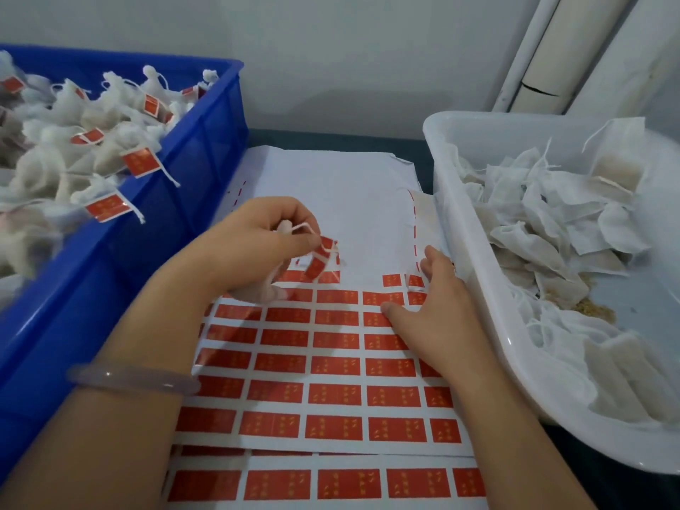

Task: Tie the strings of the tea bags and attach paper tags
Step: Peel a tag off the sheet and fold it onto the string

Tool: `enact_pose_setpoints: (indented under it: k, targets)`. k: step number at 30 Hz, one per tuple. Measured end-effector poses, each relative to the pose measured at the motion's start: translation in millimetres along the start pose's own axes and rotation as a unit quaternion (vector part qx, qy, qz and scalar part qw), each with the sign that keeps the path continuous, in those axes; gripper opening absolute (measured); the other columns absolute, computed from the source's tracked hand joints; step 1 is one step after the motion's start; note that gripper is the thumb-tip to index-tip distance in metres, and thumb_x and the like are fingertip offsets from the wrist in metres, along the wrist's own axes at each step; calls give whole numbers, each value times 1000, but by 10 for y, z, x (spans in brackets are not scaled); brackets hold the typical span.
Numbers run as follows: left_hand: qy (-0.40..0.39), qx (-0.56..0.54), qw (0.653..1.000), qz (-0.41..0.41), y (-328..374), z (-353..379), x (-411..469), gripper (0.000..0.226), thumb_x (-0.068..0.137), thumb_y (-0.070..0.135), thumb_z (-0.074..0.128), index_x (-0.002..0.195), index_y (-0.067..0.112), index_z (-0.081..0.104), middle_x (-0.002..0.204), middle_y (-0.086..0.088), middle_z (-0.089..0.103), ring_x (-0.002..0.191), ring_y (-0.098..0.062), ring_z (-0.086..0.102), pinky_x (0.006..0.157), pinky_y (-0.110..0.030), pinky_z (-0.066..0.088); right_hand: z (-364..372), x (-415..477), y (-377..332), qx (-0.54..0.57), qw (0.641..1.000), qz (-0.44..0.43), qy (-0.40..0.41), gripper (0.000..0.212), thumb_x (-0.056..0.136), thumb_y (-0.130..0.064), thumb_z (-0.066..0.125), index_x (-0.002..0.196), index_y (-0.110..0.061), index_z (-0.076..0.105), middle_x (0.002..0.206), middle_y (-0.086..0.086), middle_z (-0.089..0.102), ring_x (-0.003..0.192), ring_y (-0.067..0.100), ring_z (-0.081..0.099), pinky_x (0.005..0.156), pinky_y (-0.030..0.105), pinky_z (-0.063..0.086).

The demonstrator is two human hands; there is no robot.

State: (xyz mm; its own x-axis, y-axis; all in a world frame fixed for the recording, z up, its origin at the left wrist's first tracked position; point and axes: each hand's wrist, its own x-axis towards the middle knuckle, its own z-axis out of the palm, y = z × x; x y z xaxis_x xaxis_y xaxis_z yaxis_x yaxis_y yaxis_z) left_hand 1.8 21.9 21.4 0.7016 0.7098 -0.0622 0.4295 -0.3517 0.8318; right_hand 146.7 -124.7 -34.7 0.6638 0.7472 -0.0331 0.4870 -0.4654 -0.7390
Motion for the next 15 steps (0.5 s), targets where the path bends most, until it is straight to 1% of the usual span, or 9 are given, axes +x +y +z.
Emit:
enact_pose_setpoints:
  k: [2, 3, 5, 6, 7, 9, 11, 13, 15]
  targets:
    - [3, -115, 993, -30, -2, 1, -108, 8, 87, 21, 59, 84, 25, 65, 53, 12, 61, 45, -3, 58, 48, -19, 44, -8, -49, -61, -22, 999, -37, 19, 74, 83, -40, 65, 141, -36, 20, 148, -13, 29, 134, 12, 34, 108, 35, 30]
    - [-13, -187, 981, -51, -3, 18, -167, 8, 87, 18, 59, 85, 20, 65, 51, 9, 59, 42, -6, 55, 45, -19, 44, -4, -88, -118, -21, 997, -75, 29, 73, 80, -48, 65, 138, -41, 22, 148, -18, 27, 134, 7, 30, 109, 34, 27]
    - [-49, -309, 948, -64, -28, 57, -250, 10, 85, 13, 58, 79, 16, 67, 52, -1, 54, 41, -10, 48, 42, -21, 42, 20, -160, -306, 42, 989, -139, -8, 68, 69, -62, 62, 126, -55, 26, 133, -37, 31, 120, -9, 35, 101, 23, 31]
    - [-63, -347, 934, -62, -52, 76, -272, 11, 81, 13, 59, 75, 16, 68, 54, -4, 51, 42, -12, 45, 42, -21, 42, 40, -175, -406, 88, 984, -146, -46, 64, 67, -62, 65, 120, -56, 31, 121, -42, 37, 109, -13, 42, 93, 17, 36]
    - [-75, -375, 922, -57, -75, 88, -287, 9, 78, 14, 60, 72, 15, 68, 56, -5, 50, 43, -13, 43, 42, -20, 41, 65, -168, -473, 124, 978, -149, -73, 56, 68, -56, 70, 115, -54, 40, 110, -41, 47, 99, -13, 49, 86, 11, 42]
    - [-94, -405, 909, -36, -116, 88, -290, 5, 78, 15, 64, 76, 11, 65, 53, -4, 51, 42, -11, 43, 41, -19, 40, 117, -90, -541, 151, 972, -167, -67, 30, 73, -39, 74, 98, -42, 58, 91, -29, 65, 85, -7, 62, 71, 9, 51]
    - [-86, -425, 900, -31, -157, 91, -304, 12, 78, 14, 64, 87, 6, 62, 50, -1, 51, 38, -9, 42, 40, -19, 40, 135, -2, -569, 161, 969, -182, -39, 11, 78, -32, 71, 81, -39, 64, 79, -27, 67, 76, -7, 63, 63, 6, 49]
    - [-54, -446, 892, -48, -208, 106, -317, 27, 73, 18, 62, 97, 6, 61, 51, 1, 52, 39, -7, 42, 41, -18, 42, 144, 64, -510, 153, 974, -167, -25, 11, 80, -34, 68, 75, -42, 62, 76, -34, 64, 76, -11, 61, 58, 1, 44]
    - [-27, -444, 893, -62, -242, 125, -324, 40, 69, 25, 59, 106, 10, 61, 55, 4, 56, 40, -7, 45, 49, -18, 51, 133, 105, -386, 160, 980, -118, -3, 10, 82, -37, 65, 74, -41, 62, 71, -37, 62, 73, -15, 60, 51, -1, 41]
